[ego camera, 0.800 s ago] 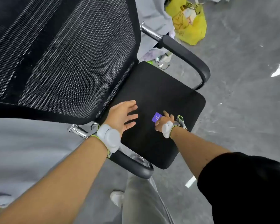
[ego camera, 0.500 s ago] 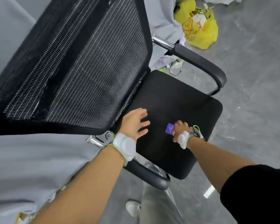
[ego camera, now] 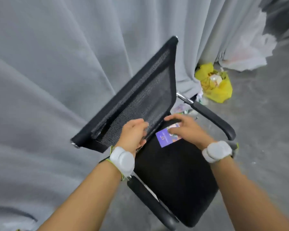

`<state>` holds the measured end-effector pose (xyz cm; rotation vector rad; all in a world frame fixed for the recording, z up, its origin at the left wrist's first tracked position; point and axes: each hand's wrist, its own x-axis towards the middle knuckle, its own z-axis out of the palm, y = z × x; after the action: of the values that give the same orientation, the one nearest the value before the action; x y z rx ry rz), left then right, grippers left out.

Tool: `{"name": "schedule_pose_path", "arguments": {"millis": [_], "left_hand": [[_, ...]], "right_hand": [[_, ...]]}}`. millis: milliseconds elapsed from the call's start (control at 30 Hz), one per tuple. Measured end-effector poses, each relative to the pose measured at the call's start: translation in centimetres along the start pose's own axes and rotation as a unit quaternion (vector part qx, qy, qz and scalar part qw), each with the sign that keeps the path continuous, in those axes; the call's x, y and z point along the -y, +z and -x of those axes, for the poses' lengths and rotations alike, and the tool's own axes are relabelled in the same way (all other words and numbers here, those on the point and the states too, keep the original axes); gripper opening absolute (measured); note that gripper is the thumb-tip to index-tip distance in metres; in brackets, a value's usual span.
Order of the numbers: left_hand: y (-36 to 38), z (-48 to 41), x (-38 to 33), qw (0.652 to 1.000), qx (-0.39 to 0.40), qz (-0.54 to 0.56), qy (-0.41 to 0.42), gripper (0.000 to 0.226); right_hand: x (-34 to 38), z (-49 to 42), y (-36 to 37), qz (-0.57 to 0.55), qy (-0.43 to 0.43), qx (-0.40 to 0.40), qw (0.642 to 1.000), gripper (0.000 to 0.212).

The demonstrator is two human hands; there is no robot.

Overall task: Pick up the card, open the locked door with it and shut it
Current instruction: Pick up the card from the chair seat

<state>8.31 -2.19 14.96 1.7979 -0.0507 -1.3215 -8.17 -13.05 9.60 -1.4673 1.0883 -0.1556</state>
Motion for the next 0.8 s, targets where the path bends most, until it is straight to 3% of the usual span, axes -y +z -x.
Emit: {"name": "schedule_pose_path", "arguments": {"millis": [200,267,433,500,600,800], "left_hand": [[-5.3,8.9,-5.5,0.994,0.068,0.012,0.082,0.022],[-9.4,13.1,-7.4,0.986,0.027,0.075,0.149,0.02],[-17.7,21.0,-8.4,0.954,-0.074,0.178,0.231,0.017],[-19.7,23.1,-8.4,0.947,-0.097,0.2,0.233,0.018],[-25.5,28.0,-6.6,0.917,-0.18,0.26,0.241,0.015],[-33.0,35.6,-2.1,0.864,-0.27,0.341,0.255,0.009]], "right_hand": [[14.8,6.1,2.1,-0.009,-0.177,0.05,0.983,0.028],[19.9,8.1,5.2,-0.015,-0.227,0.069,0.971,0.026],[27.2,11.4,13.2,-0.095,-0.26,0.126,0.953,0.026],[29.1,12.6,15.5,-0.11,-0.281,0.132,0.944,0.026],[32.7,16.0,22.3,-0.103,-0.308,0.205,0.923,0.026],[36.0,22.9,31.9,-0.079,-0.339,0.303,0.887,0.029]]}}
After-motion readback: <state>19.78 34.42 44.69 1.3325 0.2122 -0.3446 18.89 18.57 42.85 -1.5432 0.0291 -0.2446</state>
